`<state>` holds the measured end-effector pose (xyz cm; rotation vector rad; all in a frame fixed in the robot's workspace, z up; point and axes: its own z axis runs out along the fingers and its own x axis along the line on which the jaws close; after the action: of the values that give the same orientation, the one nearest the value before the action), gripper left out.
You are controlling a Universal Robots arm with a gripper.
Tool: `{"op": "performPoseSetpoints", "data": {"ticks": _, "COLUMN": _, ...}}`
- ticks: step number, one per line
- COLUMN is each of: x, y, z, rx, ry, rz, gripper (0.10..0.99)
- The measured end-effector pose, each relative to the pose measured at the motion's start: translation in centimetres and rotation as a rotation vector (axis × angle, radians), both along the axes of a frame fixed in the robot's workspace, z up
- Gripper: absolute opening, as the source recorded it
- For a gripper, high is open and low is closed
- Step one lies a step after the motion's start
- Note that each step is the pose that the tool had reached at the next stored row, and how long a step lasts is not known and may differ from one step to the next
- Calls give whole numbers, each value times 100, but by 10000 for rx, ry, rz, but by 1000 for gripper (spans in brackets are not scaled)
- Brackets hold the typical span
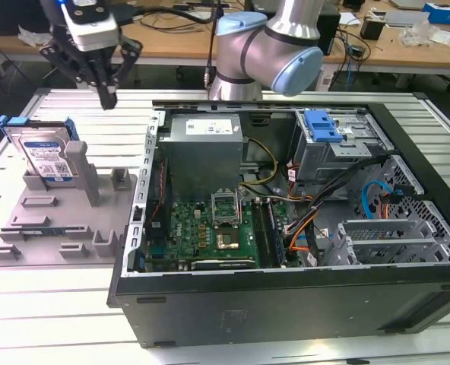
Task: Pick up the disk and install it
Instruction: 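Reach for the disk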
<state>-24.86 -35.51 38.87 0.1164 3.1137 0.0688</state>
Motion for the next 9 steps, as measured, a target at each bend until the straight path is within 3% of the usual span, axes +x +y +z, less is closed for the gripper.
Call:
{"op": "performPoseSetpoints", "data": {"ticks": 4, "x": -185, "y": 80, "z": -11, "rx": 0, "ry": -1, "rz": 0, "gripper": 106}}
{"op": "performPoseSetpoints", "data": {"ticks": 8, "x": -511, "y": 224, "z": -30, "rx": 0, "ry": 0, "rz": 3, "gripper": 106}}
{"op": "performPoseSetpoints", "data": {"ticks": 9, "x": -554, "y": 243, "z": -33, "rx": 0, "ry": -1, "rz": 1, "gripper": 106}}
